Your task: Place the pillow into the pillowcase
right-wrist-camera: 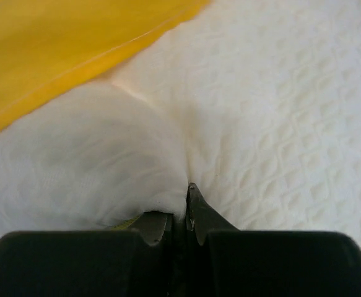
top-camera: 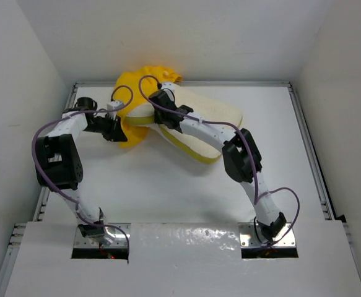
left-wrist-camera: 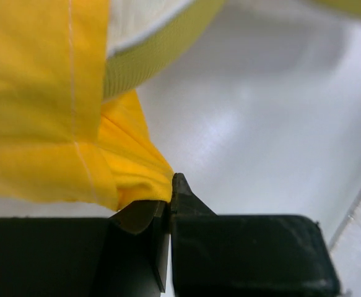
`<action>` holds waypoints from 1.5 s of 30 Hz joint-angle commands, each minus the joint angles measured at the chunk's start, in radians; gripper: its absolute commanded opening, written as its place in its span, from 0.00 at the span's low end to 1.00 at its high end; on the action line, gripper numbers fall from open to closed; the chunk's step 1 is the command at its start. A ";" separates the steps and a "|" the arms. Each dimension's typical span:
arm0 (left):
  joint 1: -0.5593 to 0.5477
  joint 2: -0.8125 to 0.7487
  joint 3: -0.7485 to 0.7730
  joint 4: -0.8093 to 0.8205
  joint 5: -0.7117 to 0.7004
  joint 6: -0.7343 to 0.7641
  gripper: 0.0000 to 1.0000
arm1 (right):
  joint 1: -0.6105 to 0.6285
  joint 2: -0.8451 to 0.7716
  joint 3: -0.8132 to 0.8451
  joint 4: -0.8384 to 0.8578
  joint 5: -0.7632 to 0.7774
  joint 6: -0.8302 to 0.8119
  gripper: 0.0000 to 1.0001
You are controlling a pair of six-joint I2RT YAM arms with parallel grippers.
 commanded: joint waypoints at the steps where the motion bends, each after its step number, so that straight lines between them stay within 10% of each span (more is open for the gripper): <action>1: -0.023 0.023 -0.023 -0.145 0.066 0.052 0.00 | -0.007 -0.033 0.069 0.159 0.100 0.109 0.00; 11: -0.026 0.008 0.122 -0.178 0.155 0.021 0.00 | 0.019 -0.064 -0.045 0.167 0.132 0.190 0.00; 26: -0.155 0.020 0.111 -0.457 0.141 0.355 0.00 | 0.051 0.140 0.207 0.125 0.134 0.295 0.00; 28: -0.155 0.024 0.122 -0.468 0.131 0.356 0.18 | 0.053 0.145 0.190 0.150 0.081 0.267 0.00; 30: -0.155 0.028 0.126 -0.474 0.095 0.356 0.43 | 0.063 0.114 0.127 0.211 0.005 0.188 0.12; 31: -0.147 0.031 0.143 -0.485 0.086 0.360 0.50 | 0.069 0.092 0.090 0.237 -0.016 0.159 0.41; 33: -0.101 0.031 0.181 -0.558 0.075 0.395 0.71 | 0.068 -0.010 -0.057 0.305 -0.044 0.106 0.61; 35: -0.064 0.002 0.244 -0.559 0.063 0.366 0.74 | 0.062 -0.092 -0.223 0.387 -0.029 0.074 0.75; 41: -0.026 0.018 0.476 -0.501 0.026 0.287 0.80 | 0.002 -0.330 -0.414 0.368 -0.073 -0.038 0.86; 45: -0.084 0.047 0.453 -0.113 -0.257 -0.112 0.79 | -0.059 -0.471 -0.480 0.273 -0.093 -0.035 0.91</action>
